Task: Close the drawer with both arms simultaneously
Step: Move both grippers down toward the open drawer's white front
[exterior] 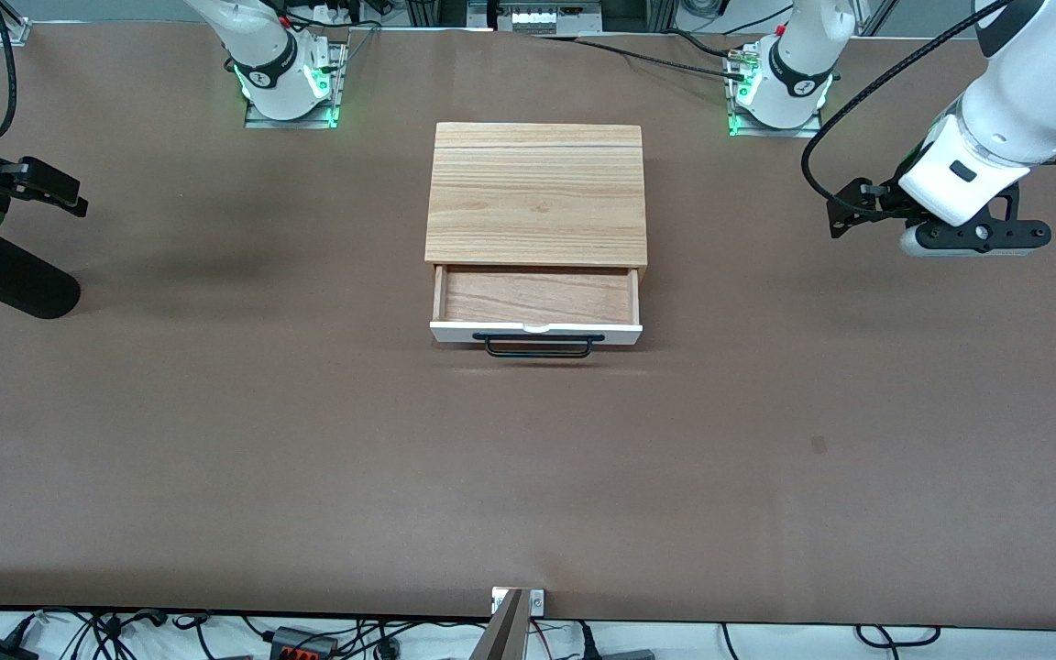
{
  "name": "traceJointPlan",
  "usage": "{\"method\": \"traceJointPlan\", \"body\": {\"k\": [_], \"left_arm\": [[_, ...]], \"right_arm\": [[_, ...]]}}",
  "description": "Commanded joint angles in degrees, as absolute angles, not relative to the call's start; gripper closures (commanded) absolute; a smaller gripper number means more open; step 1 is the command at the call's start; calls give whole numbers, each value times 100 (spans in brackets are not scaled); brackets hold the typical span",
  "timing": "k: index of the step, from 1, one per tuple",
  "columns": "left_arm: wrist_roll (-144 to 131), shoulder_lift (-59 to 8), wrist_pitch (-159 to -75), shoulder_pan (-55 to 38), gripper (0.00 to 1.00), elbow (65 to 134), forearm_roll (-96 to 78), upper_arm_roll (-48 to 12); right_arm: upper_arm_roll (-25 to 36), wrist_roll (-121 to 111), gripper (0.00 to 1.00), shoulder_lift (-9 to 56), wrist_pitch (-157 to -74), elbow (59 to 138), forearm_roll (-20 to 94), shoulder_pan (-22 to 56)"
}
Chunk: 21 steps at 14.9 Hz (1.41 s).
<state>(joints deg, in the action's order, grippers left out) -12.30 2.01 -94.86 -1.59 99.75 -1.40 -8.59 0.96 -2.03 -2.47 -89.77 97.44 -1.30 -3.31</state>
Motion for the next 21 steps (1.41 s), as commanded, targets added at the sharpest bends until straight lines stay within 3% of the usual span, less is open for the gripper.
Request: {"method": "traceJointPlan", "body": {"k": [1, 7, 17, 21], "left_arm": [[-1196, 220, -9378, -141, 0, 9905, -255, -870], [-1160, 158, -9360, -141, 0, 9844, -246, -853], [-1204, -500, -9404, -352, 0, 9571, -421, -923], [-1239, -1404, -9378, -369, 0, 8581, -756, -932]], "right_arm": [[114, -114, 0, -220, -8859, 9624, -53, -308], [114, -114, 0, -237, -8798, 9624, -53, -308], [70, -115, 0, -141, -8798, 9571, -9, -123], [62, -149, 0, 34, -8867, 9589, 228, 70]]}}
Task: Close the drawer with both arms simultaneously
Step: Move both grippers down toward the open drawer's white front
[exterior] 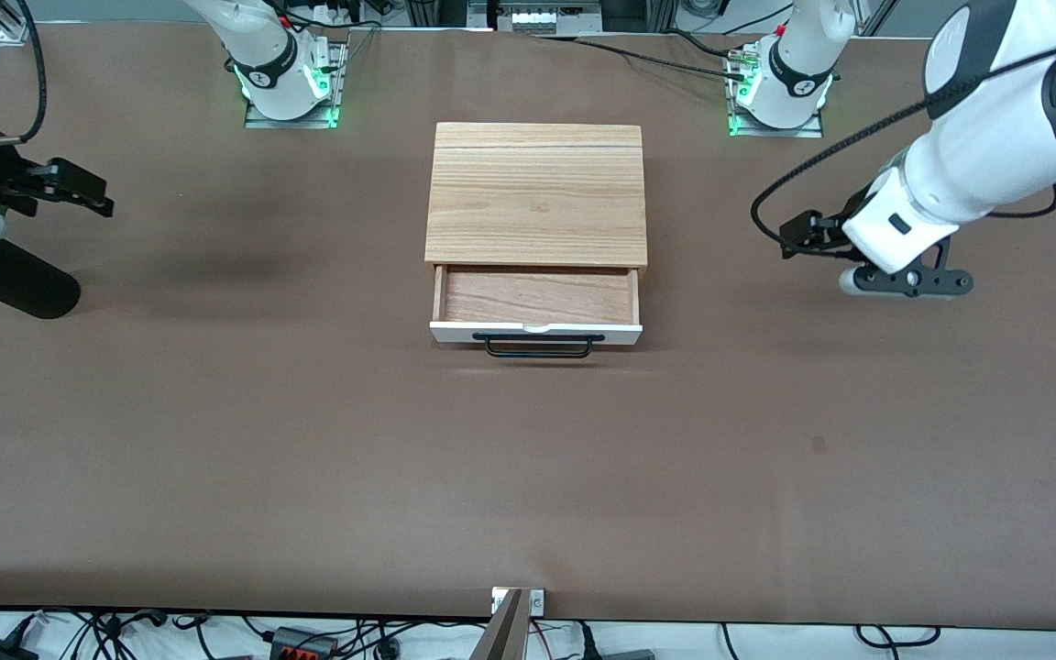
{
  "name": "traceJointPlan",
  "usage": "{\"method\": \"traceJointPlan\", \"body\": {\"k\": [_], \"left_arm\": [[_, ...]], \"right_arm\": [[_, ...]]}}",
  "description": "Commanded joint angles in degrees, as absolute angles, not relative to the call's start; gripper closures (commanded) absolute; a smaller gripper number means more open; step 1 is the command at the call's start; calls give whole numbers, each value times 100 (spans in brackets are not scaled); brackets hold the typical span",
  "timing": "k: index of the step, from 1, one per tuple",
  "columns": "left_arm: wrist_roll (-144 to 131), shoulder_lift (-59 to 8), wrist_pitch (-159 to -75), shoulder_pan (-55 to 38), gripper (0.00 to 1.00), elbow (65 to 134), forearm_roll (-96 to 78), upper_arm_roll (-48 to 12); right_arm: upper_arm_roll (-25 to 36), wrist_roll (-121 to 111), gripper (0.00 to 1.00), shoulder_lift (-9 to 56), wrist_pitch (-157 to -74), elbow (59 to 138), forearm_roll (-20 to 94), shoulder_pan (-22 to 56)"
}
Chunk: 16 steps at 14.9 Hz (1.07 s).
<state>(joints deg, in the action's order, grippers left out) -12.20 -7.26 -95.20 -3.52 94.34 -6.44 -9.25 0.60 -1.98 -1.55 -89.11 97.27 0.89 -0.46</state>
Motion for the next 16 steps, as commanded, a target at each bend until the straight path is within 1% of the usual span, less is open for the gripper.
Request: {"method": "traceJointPlan", "body": {"k": [1, 4, 7, 8, 9, 11, 13, 14, 16], "left_arm": [[-1222, -1589, -9387, -413, 0, 8474, -773, -958], [-1239, -2099, -9422, -789, 0, 8403, -1133, -984], [-1248, -2635, -9535, -1107, 0, 7903, -1134, -984], [-1231, -3089, -10032, -1134, 0, 7510, -1230, -993], [-1230, -3207, -10124, -1221, 0, 7445, -1387, -993], [-1108, -3409, -10195, -1353, 0, 7427, -1573, -1002], [-548, -3620, -10798, -1502, 0, 7400, -1565, -1063], [-319, -3699, -10958, -1503, 0, 7400, -1556, -1063], [-167, -3709, -10969, -1459, 0, 7418, -1529, -1046]], "right_arm": [[62, -176, 0, 200, -8920, 9571, 333, 157], [62, -158, 0, 728, -9420, 9571, 1044, 456], [62, -97, 0, 1334, -10044, 9571, 1431, 790], [62, -88, 0, 1667, -10585, 9571, 1494, 1069], [62, -53, 0, 1861, -11026, 9580, 1503, 1229], [62, 445, 0, 2178, -11774, 9571, 1529, 1519], [62, 1087, 0, 2477, -12521, 9571, 1529, 1897], [62, 1307, 0, 2618, -12890, 9571, 1590, 2029], [62, 1616, 0, 2829, -13462, 9563, 1897, 2266]]}}
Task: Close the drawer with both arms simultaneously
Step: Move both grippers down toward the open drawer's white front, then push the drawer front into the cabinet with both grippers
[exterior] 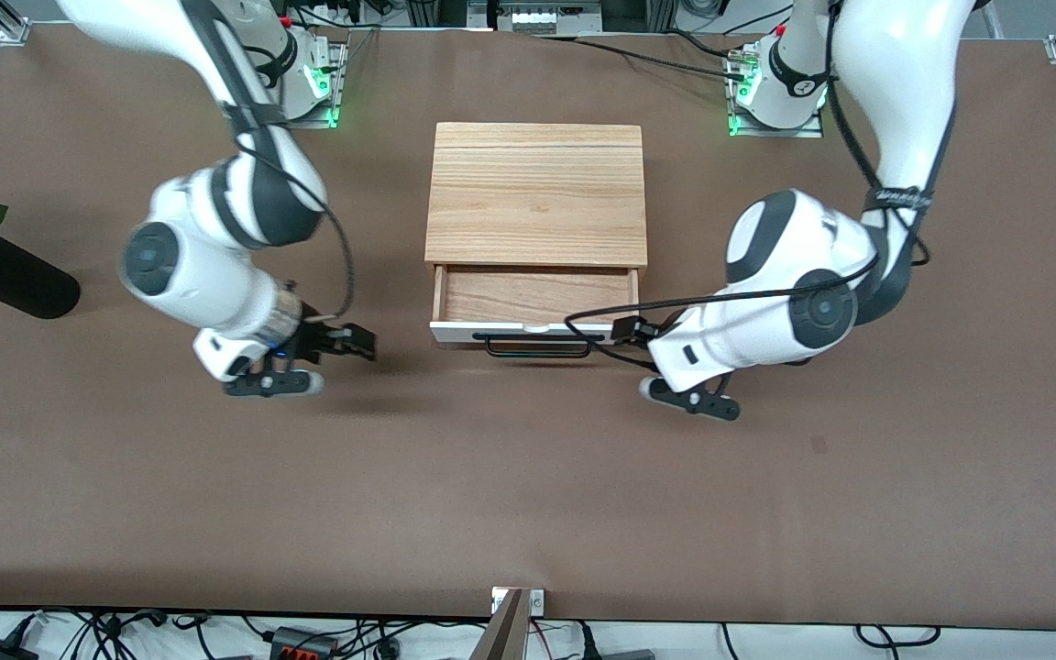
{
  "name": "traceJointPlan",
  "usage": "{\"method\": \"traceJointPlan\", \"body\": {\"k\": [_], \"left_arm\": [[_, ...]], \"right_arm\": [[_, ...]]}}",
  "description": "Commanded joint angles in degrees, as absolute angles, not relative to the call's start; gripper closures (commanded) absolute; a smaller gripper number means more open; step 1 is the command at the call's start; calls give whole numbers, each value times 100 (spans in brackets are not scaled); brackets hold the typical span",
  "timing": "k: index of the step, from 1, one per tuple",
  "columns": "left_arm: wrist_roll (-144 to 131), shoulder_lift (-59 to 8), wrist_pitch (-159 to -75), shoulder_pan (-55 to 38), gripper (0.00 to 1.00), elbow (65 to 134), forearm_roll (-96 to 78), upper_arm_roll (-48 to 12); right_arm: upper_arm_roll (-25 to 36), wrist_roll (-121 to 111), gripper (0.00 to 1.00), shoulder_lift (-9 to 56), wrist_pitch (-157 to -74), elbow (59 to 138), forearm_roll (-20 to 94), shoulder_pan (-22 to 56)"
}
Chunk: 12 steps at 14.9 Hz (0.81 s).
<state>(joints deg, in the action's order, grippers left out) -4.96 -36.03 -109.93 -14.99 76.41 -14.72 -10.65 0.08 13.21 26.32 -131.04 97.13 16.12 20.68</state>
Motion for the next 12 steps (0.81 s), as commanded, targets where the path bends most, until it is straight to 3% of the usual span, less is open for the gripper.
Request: {"method": "traceJointPlan", "body": {"k": [1, 5, 12], "left_arm": [[-193, -3735, -10951, -1433, 0, 7427, -1590, -1011], [-237, -3849, -10855, -1266, 0, 7497, -1346, -950], [-211, -4008, -10671, -1468, 0, 7506, -756, -993]], "right_arm": [[62, 1652, 0, 2917, -13665, 9563, 2038, 2355], [62, 1635, 0, 3172, -14185, 9571, 2109, 2724], [62, 1617, 0, 3260, -14177, 9659, 2153, 3006]]}}
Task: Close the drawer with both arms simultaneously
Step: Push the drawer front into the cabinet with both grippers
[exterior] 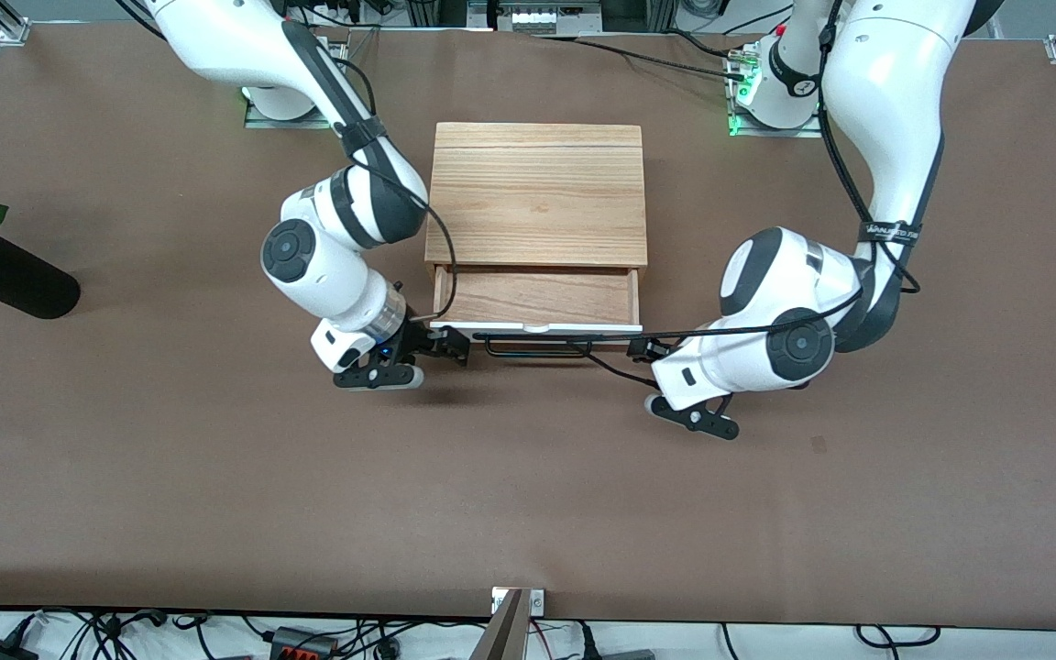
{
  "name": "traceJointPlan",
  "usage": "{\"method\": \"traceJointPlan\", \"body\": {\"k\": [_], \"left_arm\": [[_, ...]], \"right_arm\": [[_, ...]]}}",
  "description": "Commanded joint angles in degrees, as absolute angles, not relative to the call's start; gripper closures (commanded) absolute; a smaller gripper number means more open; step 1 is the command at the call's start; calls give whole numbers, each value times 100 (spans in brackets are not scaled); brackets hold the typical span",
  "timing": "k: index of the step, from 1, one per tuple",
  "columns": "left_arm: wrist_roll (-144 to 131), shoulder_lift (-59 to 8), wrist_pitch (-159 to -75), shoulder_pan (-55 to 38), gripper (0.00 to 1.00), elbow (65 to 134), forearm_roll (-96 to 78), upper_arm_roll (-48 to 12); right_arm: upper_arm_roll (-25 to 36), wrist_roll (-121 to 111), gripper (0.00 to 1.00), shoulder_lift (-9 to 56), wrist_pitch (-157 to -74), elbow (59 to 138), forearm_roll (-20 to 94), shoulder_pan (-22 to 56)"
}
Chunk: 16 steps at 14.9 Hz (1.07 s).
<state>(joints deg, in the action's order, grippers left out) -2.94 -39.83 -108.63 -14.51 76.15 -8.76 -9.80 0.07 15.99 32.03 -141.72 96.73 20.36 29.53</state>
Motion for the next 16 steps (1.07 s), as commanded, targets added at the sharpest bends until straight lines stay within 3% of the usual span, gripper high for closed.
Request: {"method": "traceJointPlan", "body": {"k": [1, 5, 16], "left_arm": [[-211, -4017, -10653, -1476, 0, 7515, -756, -1011], [-176, -4017, -10161, -1494, 0, 7576, -1167, -1046], [-211, -4025, -9792, -1503, 0, 7682, -1380, -1230]], "right_arm": [[62, 1608, 0, 3269, -14177, 9720, 2153, 3006], [62, 1573, 0, 3270, -14142, 9817, 2162, 3094], [62, 1591, 0, 3252, -12999, 9817, 2153, 3103]]}}
